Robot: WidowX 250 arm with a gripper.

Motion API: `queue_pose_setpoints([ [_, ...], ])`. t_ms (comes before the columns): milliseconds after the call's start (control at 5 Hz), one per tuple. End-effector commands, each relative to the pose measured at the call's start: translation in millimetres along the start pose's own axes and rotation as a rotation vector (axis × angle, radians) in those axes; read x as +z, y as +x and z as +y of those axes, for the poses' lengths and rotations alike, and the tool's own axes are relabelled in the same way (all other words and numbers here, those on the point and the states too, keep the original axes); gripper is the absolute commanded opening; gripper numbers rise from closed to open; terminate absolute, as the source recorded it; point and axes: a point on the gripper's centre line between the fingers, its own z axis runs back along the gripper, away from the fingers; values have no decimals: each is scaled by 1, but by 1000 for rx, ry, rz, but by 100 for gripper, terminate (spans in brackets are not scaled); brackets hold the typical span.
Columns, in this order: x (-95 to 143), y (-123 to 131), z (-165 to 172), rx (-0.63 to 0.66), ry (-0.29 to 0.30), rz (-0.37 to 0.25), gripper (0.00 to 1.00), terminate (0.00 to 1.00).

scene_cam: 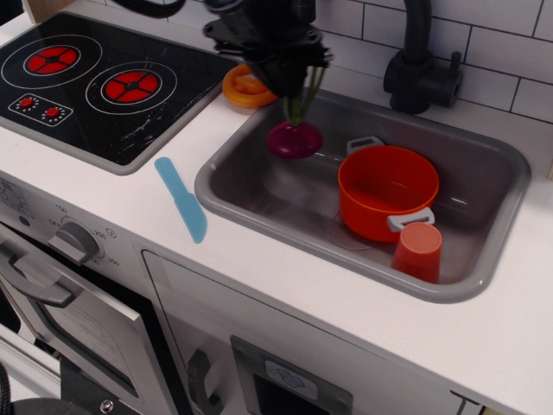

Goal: Take beet from pot sink

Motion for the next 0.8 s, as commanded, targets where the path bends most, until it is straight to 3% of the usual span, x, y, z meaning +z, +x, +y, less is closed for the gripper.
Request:
queue_pose_setpoints([
  [0, -5, -17, 3, -73, 31, -14, 0, 0],
  [400, -29, -41, 1, -111, 100, -1, 0, 0],
  [600, -33, -36, 5, -64, 116, -6, 0, 0],
])
